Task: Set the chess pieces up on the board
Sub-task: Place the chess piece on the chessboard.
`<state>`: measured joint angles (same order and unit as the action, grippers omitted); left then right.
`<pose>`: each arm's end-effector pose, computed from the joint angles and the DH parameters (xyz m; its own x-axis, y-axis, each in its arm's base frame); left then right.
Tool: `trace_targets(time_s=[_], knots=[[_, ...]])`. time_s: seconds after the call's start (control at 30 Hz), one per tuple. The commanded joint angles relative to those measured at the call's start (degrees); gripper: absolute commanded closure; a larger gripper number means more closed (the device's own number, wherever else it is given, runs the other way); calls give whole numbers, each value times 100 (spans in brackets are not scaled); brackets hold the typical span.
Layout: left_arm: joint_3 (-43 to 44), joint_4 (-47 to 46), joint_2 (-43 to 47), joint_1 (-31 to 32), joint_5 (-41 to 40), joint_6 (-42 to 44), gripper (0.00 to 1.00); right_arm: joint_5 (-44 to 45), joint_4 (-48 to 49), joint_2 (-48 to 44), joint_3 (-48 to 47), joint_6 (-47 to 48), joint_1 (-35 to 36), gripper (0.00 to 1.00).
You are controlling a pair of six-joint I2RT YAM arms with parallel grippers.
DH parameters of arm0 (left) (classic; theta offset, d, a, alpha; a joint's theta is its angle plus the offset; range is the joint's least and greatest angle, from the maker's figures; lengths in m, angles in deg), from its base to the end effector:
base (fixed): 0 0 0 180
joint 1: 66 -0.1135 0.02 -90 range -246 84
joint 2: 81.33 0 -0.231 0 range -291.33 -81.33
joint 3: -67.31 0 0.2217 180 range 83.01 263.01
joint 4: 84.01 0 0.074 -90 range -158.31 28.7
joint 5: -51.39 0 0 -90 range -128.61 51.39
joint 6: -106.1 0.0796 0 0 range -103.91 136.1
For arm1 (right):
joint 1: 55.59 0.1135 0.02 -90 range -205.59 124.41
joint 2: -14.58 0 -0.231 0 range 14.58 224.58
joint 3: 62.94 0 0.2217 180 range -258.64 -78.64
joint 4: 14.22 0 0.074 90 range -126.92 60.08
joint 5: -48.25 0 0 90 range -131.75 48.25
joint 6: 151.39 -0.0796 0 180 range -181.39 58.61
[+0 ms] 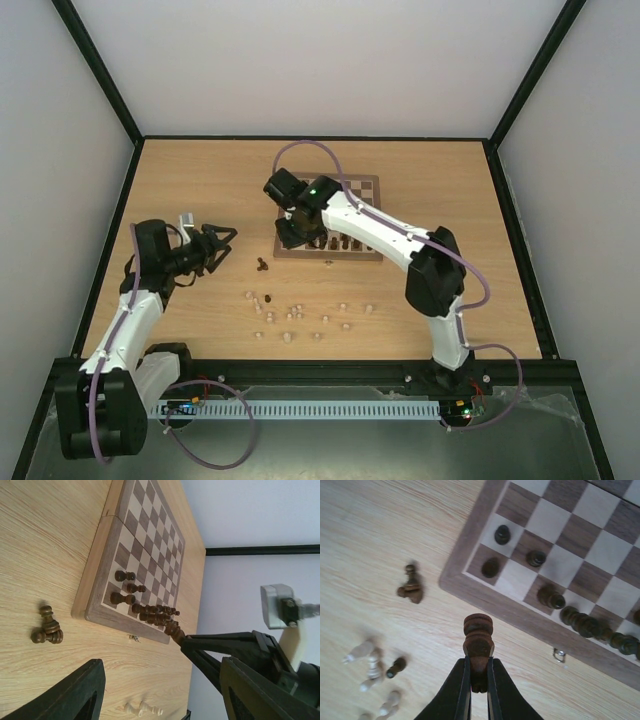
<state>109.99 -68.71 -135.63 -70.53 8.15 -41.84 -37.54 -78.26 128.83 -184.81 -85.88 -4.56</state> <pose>0.2209 -0.0407 0.1982 -0.7425 -0.6412 -0.1938 -0.0675 0.3594 -0.9307 0.2683 0.3224 0.2257 -0.7877 -0.3164 -0.5287 -0.4652 0.8680 0.1736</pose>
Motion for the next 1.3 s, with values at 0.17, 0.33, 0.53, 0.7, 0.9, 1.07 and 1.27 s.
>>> trace_targets(time_s=[0.17, 0.33, 0.53, 0.7, 0.9, 1.07, 1.27], knots=[[-92, 50, -186, -157, 320, 374, 34, 810, -1511, 991, -987, 83, 52, 96], [-92, 45, -264, -252, 392, 435, 34, 915, -1618, 1347, -1237, 143, 44, 96], [-87, 62, -311, -315, 438, 488, 34, 981, -1614, 1611, -1368, 177, 19, 96], [-71, 67, -326, -336, 439, 503, 35, 972, -1529, 1700, -1409, 222, -35, 96], [-73, 75, -325, -337, 419, 493, 35, 934, -1389, 1767, -1411, 294, -85, 96], [-68, 68, -335, -335, 402, 485, 35, 904, -1321, 1825, -1439, 339, -127, 96], [-64, 51, -374, -336, 386, 485, 35, 854, -1232, 1871, -1424, 378, -172, 96]])
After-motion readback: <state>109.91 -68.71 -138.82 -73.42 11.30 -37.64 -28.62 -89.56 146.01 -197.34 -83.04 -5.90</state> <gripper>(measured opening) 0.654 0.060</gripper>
